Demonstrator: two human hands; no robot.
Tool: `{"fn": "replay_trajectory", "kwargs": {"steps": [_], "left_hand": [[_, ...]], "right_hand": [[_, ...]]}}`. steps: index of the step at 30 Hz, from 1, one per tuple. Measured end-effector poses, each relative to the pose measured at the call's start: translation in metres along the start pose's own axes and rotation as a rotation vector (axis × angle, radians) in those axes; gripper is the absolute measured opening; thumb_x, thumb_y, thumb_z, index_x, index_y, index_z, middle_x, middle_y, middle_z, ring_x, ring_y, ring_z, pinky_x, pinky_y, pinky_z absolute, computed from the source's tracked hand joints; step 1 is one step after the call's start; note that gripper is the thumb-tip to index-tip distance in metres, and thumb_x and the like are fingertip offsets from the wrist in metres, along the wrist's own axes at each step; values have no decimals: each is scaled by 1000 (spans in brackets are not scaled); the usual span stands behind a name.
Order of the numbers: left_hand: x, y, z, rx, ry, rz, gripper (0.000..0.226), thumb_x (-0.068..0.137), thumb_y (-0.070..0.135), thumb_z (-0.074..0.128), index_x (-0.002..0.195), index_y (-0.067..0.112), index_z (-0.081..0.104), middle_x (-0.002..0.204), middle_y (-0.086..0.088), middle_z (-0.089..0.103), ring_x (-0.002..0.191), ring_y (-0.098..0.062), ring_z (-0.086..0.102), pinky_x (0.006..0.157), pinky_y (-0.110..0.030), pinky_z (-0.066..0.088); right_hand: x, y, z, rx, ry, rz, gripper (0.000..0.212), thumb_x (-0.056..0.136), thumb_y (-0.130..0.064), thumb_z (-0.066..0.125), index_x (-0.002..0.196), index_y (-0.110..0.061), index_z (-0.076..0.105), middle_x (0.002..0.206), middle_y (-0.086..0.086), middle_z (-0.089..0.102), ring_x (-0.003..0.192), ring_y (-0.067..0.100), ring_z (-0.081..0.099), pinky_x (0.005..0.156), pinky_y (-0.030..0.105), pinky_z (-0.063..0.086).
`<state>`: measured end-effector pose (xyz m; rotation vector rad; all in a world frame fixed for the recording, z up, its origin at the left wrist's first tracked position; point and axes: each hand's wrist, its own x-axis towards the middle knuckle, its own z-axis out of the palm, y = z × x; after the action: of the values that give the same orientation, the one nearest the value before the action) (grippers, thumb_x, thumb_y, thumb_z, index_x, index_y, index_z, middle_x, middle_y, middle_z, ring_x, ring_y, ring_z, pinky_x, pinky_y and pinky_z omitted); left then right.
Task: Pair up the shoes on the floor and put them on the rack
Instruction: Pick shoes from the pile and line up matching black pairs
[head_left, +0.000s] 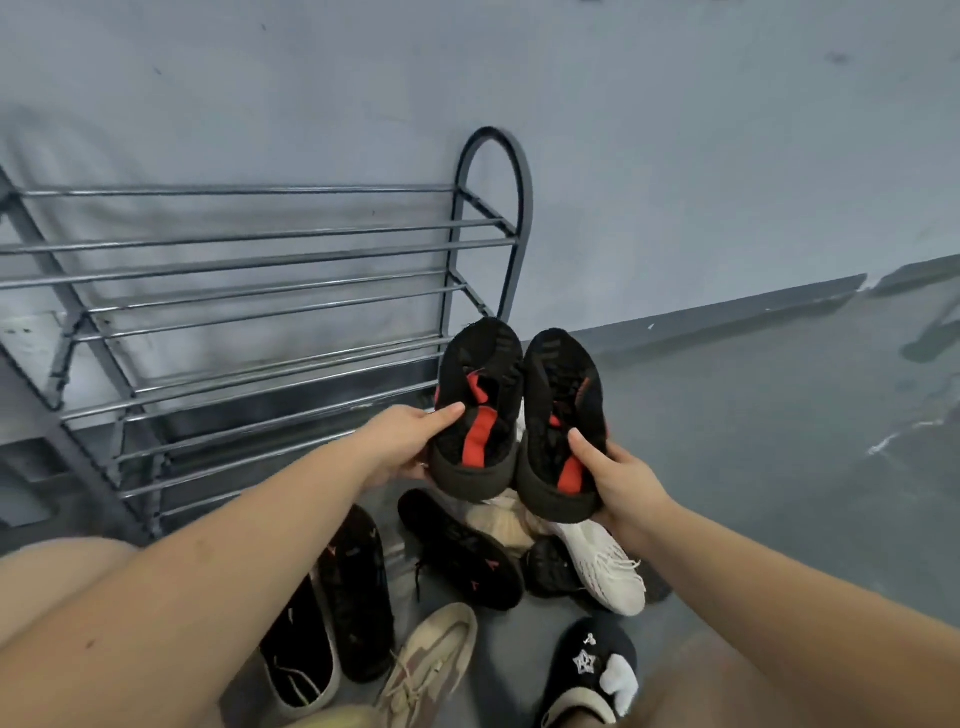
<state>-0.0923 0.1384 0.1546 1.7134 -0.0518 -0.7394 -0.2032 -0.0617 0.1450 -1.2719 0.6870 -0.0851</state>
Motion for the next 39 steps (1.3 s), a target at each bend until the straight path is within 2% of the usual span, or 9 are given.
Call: {"fn": "replay_trajectory", "kwargs": {"steps": [5,9,18,23,27,30,35,37,39], "left_hand": [[-20,49,-9,-12,37,90,39,88,47,56,86,10,68,65,-3,67,44,-10,55,41,-16,43],[-36,81,-15,-75,66,171,35,91,43,53,78,11,63,45,6,62,33,-3,52,35,-12,38],[-54,110,-60,-201,185,218,33,92,40,54,98,9,65,93,-8,69,73,-20,62,64,-31,54],[-57,98,-106,-301,287,219,27,97,31,49,110,12,62,94,-2,69,80,-15,62,65,-28,50],[-60,86,-155,-372,360,226,32,98,34,46,114,12,62,106,-5,70,98,-21,64,75,-33,52],[-64,79,-192,-376,464,237,34,98,38,44,107,12,63,100,-5,71,96,-21,65,82,-35,52],[-62,61,-252,-271,681,183,55,91,56,39,117,13,63,110,-8,67,105,-27,62,101,-46,45],[-62,58,-269,-213,760,164,55,95,51,36,123,10,58,110,-11,64,104,-28,60,96,-41,47],[-64,60,-280,-17,823,161,42,101,39,27,108,11,58,92,-11,55,86,-26,55,72,-34,43]], "right_hand": [[-17,-52,13,38,-21,-85,23,87,-27,67,102,-11,65,86,6,72,61,13,70,52,25,56],[-25,-90,26,17,-41,-141,32,84,-32,70,109,-13,65,87,3,71,67,15,67,53,24,54],[-20,-135,79,-4,-158,-161,16,83,-32,70,85,-17,65,67,-1,71,54,11,67,47,21,51],[-9,-130,141,-3,-276,-110,26,90,-28,63,69,-17,53,44,-6,60,37,7,58,42,15,46],[5,-127,195,-2,-374,-54,16,87,-30,67,90,-14,65,62,-1,70,53,11,67,52,22,50],[16,-127,239,-89,-437,-63,17,88,-32,65,81,-16,62,56,-4,67,50,9,64,54,24,48],[30,-125,311,-233,-484,-114,29,82,-36,71,99,-14,67,90,2,74,81,15,69,67,24,52],[35,-124,335,-267,-503,-118,26,82,-35,71,94,-12,67,86,2,73,78,14,69,66,24,52],[40,-123,355,-314,-505,-148,23,83,-33,71,90,-12,66,84,3,72,74,14,67,65,24,52]]}}
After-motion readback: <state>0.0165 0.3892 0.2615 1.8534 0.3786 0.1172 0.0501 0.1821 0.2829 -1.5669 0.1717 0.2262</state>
